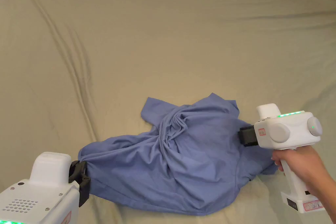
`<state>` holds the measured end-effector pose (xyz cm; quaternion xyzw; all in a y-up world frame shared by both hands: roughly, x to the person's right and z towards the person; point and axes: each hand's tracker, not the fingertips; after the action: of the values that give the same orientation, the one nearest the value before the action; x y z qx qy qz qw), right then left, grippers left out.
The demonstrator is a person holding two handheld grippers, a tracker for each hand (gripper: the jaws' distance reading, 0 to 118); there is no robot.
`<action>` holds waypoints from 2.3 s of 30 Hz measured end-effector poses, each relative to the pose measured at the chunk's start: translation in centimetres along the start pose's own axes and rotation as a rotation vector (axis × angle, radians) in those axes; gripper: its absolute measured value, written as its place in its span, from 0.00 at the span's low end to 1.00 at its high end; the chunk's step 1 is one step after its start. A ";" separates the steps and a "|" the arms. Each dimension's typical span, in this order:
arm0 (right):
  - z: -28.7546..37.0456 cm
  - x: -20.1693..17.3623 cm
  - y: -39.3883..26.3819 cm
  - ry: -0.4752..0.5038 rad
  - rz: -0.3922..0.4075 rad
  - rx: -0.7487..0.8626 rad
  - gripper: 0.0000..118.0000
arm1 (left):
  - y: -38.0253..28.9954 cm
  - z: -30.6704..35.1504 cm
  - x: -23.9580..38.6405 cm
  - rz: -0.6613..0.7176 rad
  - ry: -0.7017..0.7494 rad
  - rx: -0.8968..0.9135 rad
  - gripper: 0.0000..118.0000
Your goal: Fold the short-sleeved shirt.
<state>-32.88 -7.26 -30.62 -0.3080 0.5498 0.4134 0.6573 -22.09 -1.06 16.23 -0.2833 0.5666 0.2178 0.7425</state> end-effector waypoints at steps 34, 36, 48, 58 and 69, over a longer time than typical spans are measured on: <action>38.0 9.3 -0.1 -0.074 -0.304 0.865 0.03 | 21.5 10.6 -7.2 0.130 0.044 0.523 0.03; 40.7 8.9 -0.1 -0.069 -0.304 0.913 0.03 | 23.7 12.0 -7.0 0.116 0.032 0.562 0.03; 49.3 9.6 4.2 -0.185 -0.245 1.073 0.03 | 35.4 17.8 -5.8 0.054 0.045 0.761 0.03; 47.0 16.1 15.1 -0.319 -0.134 1.079 0.03 | 46.7 13.9 -5.6 0.023 0.050 0.713 0.03; 41.8 16.3 24.0 -0.438 -0.086 1.055 0.03 | 52.9 5.4 -4.1 -0.014 0.074 0.632 0.03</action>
<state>-33.59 43.23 -36.72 0.1325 0.5195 0.1103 0.8369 -53.40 41.97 12.09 -0.0501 0.6308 0.0155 0.7742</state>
